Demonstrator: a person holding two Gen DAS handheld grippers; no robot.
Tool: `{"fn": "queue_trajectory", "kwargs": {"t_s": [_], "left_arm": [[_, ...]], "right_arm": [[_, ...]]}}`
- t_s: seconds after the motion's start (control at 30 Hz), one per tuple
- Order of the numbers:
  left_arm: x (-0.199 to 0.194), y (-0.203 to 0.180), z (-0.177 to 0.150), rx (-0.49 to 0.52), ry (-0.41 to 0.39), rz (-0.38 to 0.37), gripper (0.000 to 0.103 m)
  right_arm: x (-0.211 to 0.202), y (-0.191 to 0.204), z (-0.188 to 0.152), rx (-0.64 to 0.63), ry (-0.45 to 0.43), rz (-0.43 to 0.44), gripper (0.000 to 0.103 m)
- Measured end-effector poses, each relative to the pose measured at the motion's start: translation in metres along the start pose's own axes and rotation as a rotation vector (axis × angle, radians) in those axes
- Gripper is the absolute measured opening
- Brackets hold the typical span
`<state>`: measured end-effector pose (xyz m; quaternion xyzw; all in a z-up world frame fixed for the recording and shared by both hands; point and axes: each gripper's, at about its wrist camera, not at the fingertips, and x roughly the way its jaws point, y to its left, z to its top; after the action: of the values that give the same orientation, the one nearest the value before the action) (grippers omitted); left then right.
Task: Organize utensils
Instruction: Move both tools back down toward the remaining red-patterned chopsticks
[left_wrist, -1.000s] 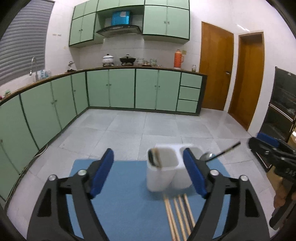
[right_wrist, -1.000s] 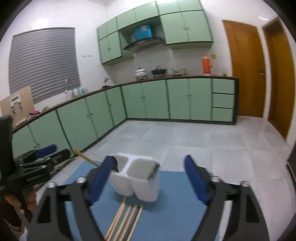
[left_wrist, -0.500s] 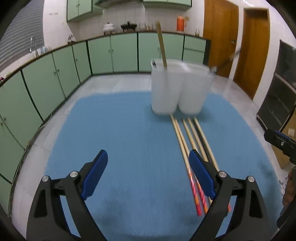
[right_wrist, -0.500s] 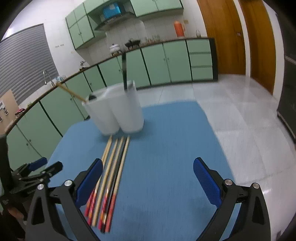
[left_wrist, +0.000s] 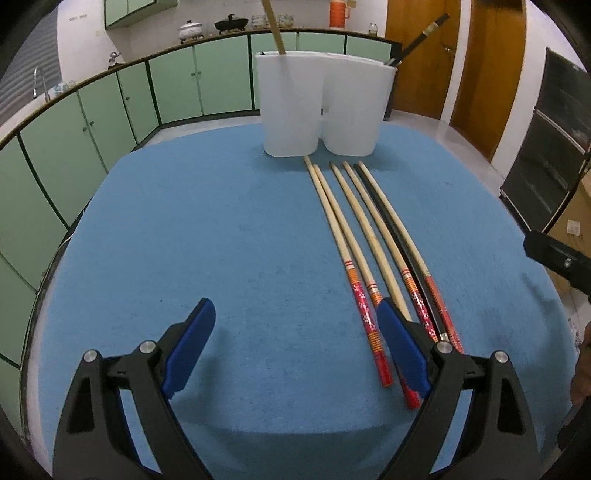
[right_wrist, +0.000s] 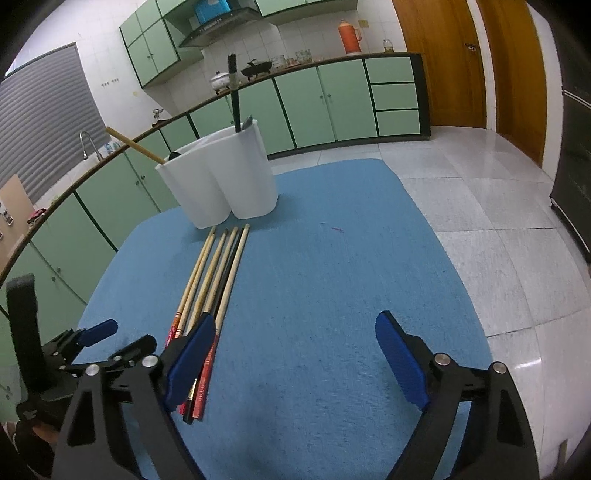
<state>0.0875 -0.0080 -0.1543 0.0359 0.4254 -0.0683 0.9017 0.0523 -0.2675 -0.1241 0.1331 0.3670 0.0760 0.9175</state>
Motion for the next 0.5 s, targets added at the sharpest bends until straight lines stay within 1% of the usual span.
{"fn": "queue_trajectory", "kwargs": {"t_s": [0.27,0.4,0.5], "left_arm": [[0.016,-0.006,0.000,0.001,0.046,-0.011,0.085],[0.019,-0.007,0.002,0.002,0.049,-0.007,0.083],[0.015,-0.004,0.002,-0.004,0.046,0.004,0.074]], "right_arm": [[0.003,-0.002,-0.001,0.005,0.006,-0.003,0.086],[0.006,-0.002,-0.002,0.004,0.009,-0.002,0.086],[0.007,-0.001,-0.003,0.002,0.015,0.001,0.086]]}}
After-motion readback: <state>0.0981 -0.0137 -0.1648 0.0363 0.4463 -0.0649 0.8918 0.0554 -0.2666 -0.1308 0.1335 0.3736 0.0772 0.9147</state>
